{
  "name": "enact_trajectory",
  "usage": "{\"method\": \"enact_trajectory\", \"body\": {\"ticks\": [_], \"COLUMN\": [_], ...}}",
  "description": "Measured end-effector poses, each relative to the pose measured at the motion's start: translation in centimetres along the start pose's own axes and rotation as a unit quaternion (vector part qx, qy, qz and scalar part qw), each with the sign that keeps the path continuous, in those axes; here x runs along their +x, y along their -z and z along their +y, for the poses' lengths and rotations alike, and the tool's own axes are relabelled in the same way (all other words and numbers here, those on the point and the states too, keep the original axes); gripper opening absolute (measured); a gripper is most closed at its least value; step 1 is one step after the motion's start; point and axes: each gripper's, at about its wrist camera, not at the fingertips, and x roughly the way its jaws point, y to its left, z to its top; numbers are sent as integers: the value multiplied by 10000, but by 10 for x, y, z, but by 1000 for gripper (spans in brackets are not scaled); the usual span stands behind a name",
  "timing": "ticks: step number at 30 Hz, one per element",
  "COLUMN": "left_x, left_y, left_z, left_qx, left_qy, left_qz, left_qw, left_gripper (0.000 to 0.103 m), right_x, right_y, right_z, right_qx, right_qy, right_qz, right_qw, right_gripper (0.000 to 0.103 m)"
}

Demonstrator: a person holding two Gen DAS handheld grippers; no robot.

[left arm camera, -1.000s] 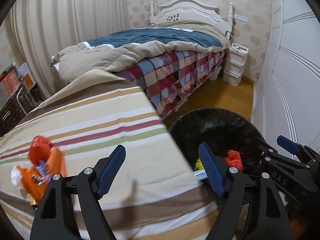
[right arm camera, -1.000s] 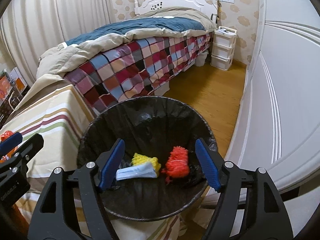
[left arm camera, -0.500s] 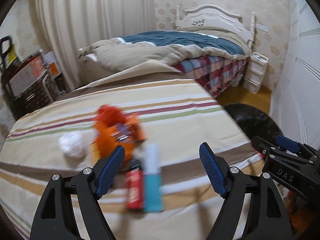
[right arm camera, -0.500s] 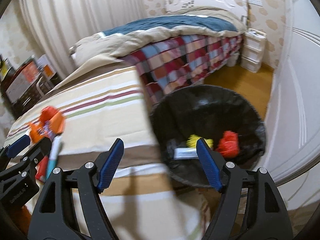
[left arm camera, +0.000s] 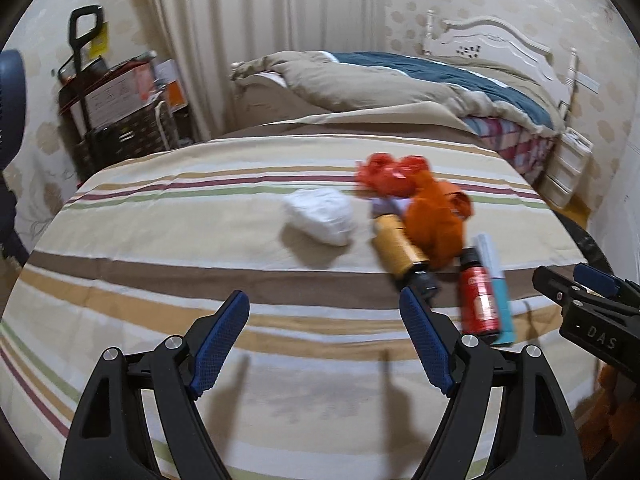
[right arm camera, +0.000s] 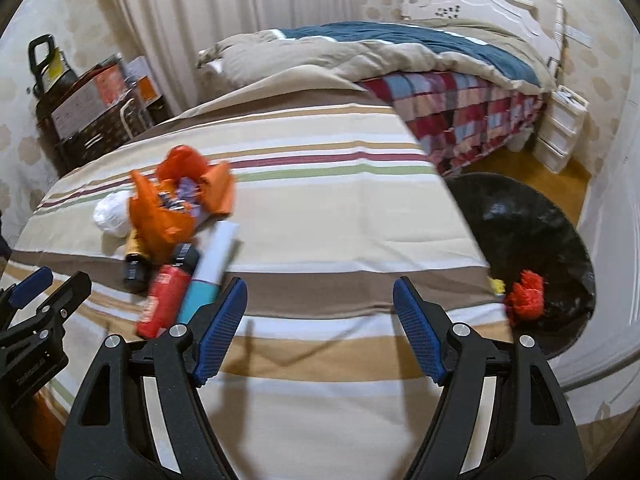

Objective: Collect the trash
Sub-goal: 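Return both open tools to the table and grasp the blue-white tube with the right tool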

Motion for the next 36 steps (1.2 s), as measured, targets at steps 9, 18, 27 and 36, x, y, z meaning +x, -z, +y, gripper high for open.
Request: {"method": "enact_trajectory", "body": {"ticks": [9,18,27,36], "left_x": [2,2,3,1], "left_y": [5,5,5,5], "left_z": [23,26,23,9], "left_qx": [-205,-241,-153,-76], "left_qy": [-61,30,32,199], "left_qz": [35,45,39,3], "left_qw": [9998,9997,9999,9998], "left_gripper": [78,78,78,78], "right_x": [14,20,23,17], "right_y": [-4,-3,-4,-2], "right_z": [41,42,50,34], "right_qx": [-482,-530,-804,-689], "right_qy": [16,154,144,32], "right_qz": [194,364,311,257], "right_qw": [9986,9978,9962,9973], "right_gripper": [74,71,47,19]}}
